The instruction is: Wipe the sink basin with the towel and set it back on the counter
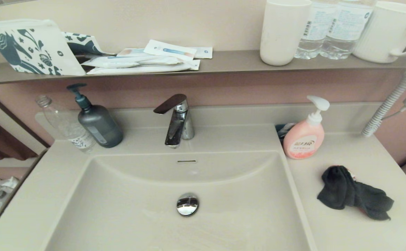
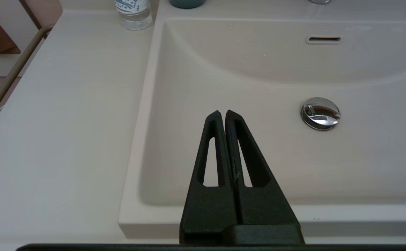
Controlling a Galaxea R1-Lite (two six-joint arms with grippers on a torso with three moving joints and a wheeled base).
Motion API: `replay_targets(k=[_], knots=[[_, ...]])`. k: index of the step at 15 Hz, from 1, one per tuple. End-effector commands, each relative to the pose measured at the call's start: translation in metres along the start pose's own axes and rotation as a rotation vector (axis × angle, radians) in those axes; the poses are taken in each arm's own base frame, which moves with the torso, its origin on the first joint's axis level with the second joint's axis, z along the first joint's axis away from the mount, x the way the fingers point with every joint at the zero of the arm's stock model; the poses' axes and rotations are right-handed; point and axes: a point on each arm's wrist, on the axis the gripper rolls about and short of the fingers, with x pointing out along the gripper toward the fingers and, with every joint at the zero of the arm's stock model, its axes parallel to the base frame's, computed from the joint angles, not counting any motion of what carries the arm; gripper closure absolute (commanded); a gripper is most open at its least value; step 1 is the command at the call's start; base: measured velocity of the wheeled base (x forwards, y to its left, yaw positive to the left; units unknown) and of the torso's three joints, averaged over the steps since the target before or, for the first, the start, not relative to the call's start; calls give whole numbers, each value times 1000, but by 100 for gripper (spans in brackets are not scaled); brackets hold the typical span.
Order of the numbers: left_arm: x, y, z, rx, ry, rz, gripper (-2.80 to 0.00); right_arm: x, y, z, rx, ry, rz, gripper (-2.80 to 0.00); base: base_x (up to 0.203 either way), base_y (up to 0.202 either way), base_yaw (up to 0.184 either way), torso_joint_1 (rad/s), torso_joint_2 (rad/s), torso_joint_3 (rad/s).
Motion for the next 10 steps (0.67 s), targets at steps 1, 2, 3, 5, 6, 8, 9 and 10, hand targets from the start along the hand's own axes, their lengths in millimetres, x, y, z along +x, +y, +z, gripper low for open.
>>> replay_targets(k=[1,2,3,5,6,8,9,10], knots=[[0,0,0,0,2,1,0,0,0,0,-3,4,9,0,0,0,0,0,0,0],[0,0,0,0,1,1,0,0,0,0,-10,3,16,0,0,0,0,0,0,0],[0,0,0,0,1,1,0,0,0,0,-31,3,17,0,0,0,0,0,0,0],[0,0,0,0,1,1,0,0,0,0,-50,1,19,0,0,0,0,0,0,0],[0,0,0,0,1,1,0,0,0,0,-63,1,21,0,0,0,0,0,0,0],[0,0,0,0,1,1,0,0,0,0,-103,1,21,0,0,0,0,0,0,0],[0,0,0,0,1,1,0,0,0,0,-116,-1,18,0,0,0,0,0,0,0],[0,0,0,0,1,1,0,0,0,0,-123,-2,3,0,0,0,0,0,0,0]])
